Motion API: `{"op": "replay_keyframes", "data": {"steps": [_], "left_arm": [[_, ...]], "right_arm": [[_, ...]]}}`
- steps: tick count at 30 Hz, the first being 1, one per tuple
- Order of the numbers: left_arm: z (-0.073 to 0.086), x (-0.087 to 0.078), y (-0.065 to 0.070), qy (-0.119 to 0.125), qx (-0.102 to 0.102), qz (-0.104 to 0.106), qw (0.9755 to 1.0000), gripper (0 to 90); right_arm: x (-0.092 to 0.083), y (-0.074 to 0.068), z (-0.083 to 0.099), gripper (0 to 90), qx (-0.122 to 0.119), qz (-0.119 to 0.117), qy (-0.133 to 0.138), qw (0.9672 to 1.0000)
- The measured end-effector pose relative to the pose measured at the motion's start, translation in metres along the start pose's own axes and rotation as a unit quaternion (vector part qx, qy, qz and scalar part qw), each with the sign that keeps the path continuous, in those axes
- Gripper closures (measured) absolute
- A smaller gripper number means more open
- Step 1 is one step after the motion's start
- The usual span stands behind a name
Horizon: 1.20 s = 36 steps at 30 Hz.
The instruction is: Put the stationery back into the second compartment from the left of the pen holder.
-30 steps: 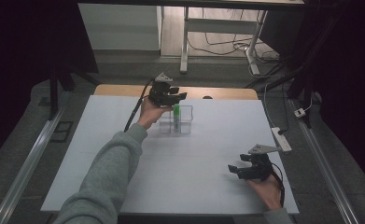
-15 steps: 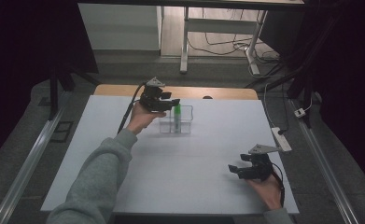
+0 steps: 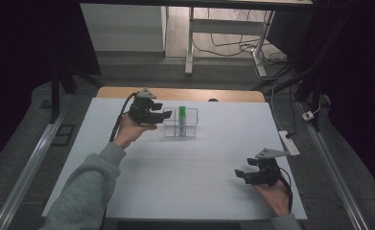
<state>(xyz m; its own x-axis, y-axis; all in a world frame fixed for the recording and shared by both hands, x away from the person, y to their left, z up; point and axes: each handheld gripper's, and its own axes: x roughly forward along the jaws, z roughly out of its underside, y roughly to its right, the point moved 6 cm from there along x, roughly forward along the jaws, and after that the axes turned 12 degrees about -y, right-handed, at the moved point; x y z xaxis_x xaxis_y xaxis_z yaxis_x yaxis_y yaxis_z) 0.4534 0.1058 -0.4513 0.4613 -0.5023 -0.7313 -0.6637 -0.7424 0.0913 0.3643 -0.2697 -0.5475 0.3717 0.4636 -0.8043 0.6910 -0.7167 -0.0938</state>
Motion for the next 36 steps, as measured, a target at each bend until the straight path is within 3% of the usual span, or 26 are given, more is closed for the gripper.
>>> {"op": "replay_keyframes", "data": {"steps": [9,16,21,22,24,36], "left_arm": [[0.039,-0.019,-0.004,0.015,-0.026,0.012,0.9995,43.3],[0.071,-0.029,-0.001,0.023,-0.028,0.013,0.9993,42.7],[0.103,-0.036,0.005,0.008,-0.024,-0.006,0.9997,42.1],[0.103,-0.036,0.005,0.008,-0.024,-0.006,0.9997,42.0],[0.117,-0.039,0.009,0.008,-0.026,-0.002,0.9996,42.0],[0.158,-0.044,0.019,0.008,-0.031,0.013,0.9994,37.6]], "right_arm": [[0.000,0.000,0.000,22.1,0.000,0.000,-0.001,1.0000],[0.000,0.000,0.000,22.1,0.001,0.000,-0.001,1.0000],[0.000,0.000,0.000,22.1,0.001,-0.001,-0.001,1.0000],[0.000,0.000,0.000,22.1,0.001,-0.001,-0.001,1.0000],[0.000,-0.001,0.000,22.1,0.001,-0.001,-0.001,1.0000],[-0.001,0.000,0.001,22.1,-0.001,0.000,-0.002,1.0000]]}}
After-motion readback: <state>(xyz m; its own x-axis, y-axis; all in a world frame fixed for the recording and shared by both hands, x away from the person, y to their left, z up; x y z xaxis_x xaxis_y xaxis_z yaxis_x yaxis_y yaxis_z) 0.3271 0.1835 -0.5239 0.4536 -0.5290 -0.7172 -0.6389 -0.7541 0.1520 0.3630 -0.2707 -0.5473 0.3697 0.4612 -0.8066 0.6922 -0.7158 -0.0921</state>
